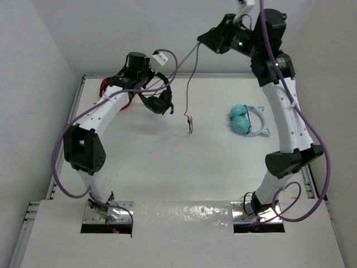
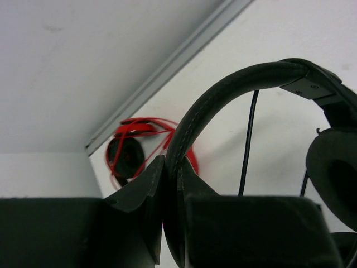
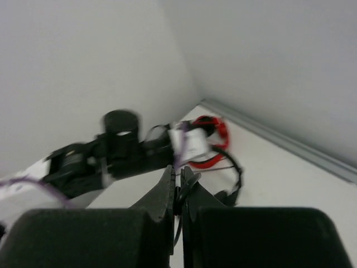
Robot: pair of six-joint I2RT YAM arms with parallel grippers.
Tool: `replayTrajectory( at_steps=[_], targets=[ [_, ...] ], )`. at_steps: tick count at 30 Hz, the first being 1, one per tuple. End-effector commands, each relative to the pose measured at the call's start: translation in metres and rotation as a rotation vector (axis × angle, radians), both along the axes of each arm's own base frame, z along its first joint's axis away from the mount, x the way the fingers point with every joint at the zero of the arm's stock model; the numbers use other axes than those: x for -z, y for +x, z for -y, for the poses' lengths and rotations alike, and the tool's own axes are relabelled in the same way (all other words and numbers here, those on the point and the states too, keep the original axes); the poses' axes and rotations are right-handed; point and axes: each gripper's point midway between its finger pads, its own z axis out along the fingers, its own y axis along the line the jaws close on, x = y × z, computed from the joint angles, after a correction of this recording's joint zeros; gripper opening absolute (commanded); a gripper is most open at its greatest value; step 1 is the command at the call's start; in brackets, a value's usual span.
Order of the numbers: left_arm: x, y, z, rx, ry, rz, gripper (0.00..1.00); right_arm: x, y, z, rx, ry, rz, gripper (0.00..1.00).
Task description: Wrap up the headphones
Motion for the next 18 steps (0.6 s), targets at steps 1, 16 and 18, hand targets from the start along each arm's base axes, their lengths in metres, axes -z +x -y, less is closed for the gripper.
replayTrajectory(
  at_steps=[1, 16, 18],
  targets=[
    [-0.041, -0.03, 0.03, 0.148, -0.15, -0.025, 0.0, -0.057, 0.024, 0.062, 0.227, 0.11, 0.139, 0.0],
    [-0.091, -0.133, 0.102, 0.523, -0.701, -0.399, 0.0, 0.03, 0.067, 0.111, 0.422, -0.053, 0.036, 0.0],
    [-0.111, -0.117, 0.085, 0.425, -0.802, -0.358, 0.0, 0.048, 0.064, 0.126, 0.456, -0.039, 0.015, 0.0]
  ],
)
